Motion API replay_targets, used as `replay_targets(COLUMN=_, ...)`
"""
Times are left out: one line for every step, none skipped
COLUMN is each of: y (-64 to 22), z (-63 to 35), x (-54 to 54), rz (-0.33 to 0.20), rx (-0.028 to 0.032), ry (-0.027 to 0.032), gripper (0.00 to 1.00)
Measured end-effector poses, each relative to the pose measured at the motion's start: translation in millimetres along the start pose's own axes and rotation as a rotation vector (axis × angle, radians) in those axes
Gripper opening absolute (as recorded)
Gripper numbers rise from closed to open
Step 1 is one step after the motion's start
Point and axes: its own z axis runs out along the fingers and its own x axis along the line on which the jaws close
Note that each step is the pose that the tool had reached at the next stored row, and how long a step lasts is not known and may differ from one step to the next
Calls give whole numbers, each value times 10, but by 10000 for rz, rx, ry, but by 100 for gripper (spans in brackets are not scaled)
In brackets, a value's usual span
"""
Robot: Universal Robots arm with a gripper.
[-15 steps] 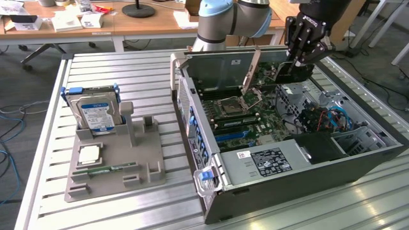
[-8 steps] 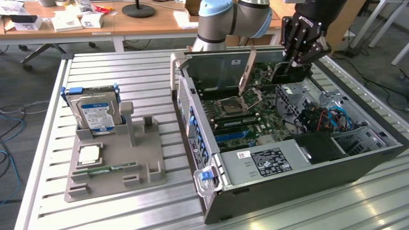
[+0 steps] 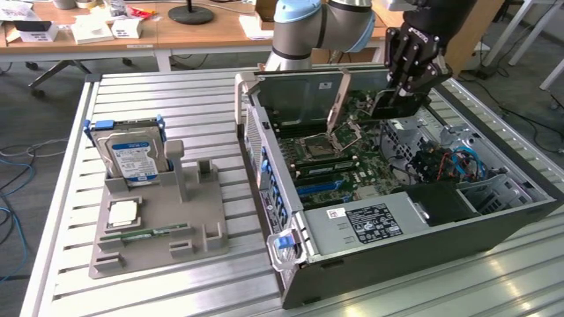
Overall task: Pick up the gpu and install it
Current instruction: 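Insert the gpu into the slot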
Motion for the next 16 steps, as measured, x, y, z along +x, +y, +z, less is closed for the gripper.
replay_targets(y=3, z=17, x=0, rz=0, rx=0, ry=0, gripper=26)
replay_targets(y=5, z=33, x=1, rz=0, rx=-1, ry=1, gripper=26)
replay_targets(y=7, z=52, x=1, rz=0, rx=0, ry=0, gripper=26)
replay_targets(y=9, z=69, x=2, rz=0, rx=0, ry=0, gripper=26)
replay_targets(y=12, z=87, x=3, rz=0, rx=0, ry=2, gripper=26)
replay_targets(y=14, z=107, x=3, rz=0, rx=0, ry=2, gripper=26)
replay_targets(y=17, z=125, x=4, rz=1, rx=1, ry=1, gripper=26)
replay_targets(y=21, z=144, x=4, rz=1, rx=1, ry=1, gripper=26)
replay_targets(y=25, z=162, x=4, rz=2, rx=1, ry=1, gripper=26)
replay_targets(y=29, z=180, x=5, rz=2, rx=1, ry=1, gripper=26)
replay_targets(y=33, z=198, x=6, rz=2, rx=1, ry=1, gripper=26)
replay_targets(y=36, z=216, x=6, rz=3, rx=1, ry=2, gripper=26)
replay_targets(y=39, z=234, x=7, rz=3, rx=0, ry=2, gripper=26)
replay_targets(y=41, z=252, x=7, rz=3, rx=0, ry=3, gripper=26)
replay_targets(y=44, z=270, x=8, rz=3, rx=1, ry=2, gripper=26)
replay_targets(y=46, z=289, x=8, rz=3, rx=0, ry=2, gripper=26)
